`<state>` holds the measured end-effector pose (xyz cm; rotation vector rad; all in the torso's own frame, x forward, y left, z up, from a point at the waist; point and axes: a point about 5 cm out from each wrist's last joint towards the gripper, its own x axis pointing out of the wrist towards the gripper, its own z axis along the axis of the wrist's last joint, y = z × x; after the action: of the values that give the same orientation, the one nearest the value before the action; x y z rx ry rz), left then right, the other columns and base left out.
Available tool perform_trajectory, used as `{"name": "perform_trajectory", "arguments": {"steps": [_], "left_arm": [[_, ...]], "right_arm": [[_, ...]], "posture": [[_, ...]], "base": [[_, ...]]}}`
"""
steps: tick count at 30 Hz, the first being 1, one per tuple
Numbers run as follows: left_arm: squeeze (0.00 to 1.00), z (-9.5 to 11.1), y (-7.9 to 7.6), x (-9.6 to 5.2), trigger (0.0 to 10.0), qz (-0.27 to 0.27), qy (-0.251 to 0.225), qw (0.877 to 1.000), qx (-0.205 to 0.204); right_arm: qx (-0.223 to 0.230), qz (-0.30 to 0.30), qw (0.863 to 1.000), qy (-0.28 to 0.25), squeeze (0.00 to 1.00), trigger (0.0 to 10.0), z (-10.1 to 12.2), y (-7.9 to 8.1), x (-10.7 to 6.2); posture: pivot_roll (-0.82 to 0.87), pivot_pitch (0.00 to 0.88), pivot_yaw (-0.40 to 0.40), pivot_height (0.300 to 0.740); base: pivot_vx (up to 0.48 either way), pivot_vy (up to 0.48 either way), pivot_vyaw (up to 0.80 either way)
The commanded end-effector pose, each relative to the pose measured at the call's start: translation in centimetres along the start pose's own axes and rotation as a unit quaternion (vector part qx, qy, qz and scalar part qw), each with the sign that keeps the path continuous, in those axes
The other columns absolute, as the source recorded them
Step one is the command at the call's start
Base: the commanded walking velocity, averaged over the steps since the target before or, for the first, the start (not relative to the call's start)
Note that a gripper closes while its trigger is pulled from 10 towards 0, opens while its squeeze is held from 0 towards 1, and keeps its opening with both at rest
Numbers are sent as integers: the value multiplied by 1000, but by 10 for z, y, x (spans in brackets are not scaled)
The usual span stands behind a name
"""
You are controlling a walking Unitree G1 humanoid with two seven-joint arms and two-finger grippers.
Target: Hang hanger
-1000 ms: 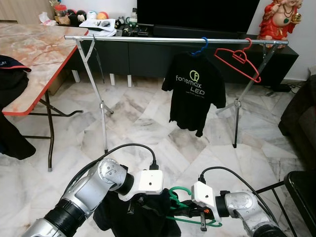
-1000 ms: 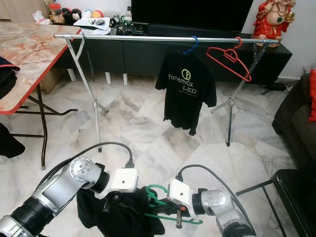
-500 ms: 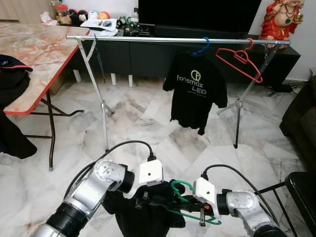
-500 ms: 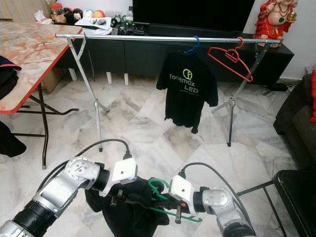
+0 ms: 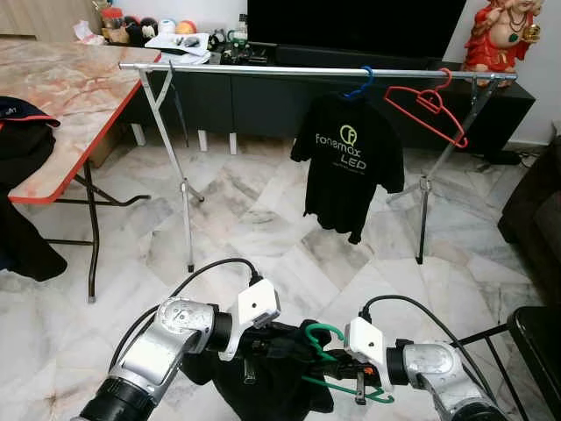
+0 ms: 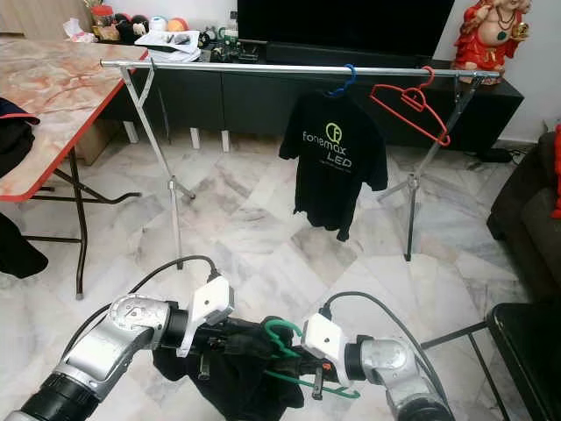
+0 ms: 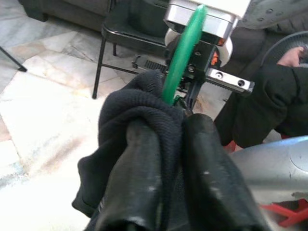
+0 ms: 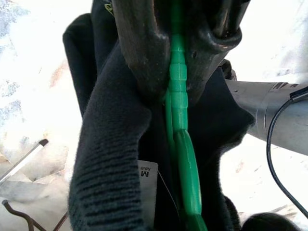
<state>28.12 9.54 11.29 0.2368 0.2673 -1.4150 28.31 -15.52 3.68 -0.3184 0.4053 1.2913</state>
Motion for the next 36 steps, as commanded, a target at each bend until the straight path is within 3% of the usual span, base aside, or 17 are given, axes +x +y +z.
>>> {"name": "perform_trajectory", "arguments": {"steps": [1, 16, 29, 33, 36], "left_arm": [[75, -1, -6, 3, 0, -14, -8, 1000, -9], [86, 4, -3, -1, 0, 1, -42, 999, -29], [90, 0, 6, -22, 0, 47, -43, 997, -40], [90, -4, 13, -30, 0, 94, -39, 994, -40], [94, -9, 24, -37, 0, 171, -43, 984, -37]], "right_arm": [[2, -26, 999, -27, 0, 0, 7, -7, -4], [13, -25, 999, -24, 0, 0, -1, -1, -7], [37, -5, 996, 75, 0, 0, -45, 22, -24], [55, -43, 995, 74, 0, 0, -51, 22, -31], [76, -93, 991, 59, 0, 0, -53, 18, -35]], "posture": [[2, 92, -73, 740], [1, 94, -75, 740], [5, 100, -73, 740], [7, 101, -72, 740], [3, 102, -66, 740]], "base": [[0, 0, 0], [0, 0, 0], [0, 0, 0], [0, 0, 0], [0, 0, 0]]}}
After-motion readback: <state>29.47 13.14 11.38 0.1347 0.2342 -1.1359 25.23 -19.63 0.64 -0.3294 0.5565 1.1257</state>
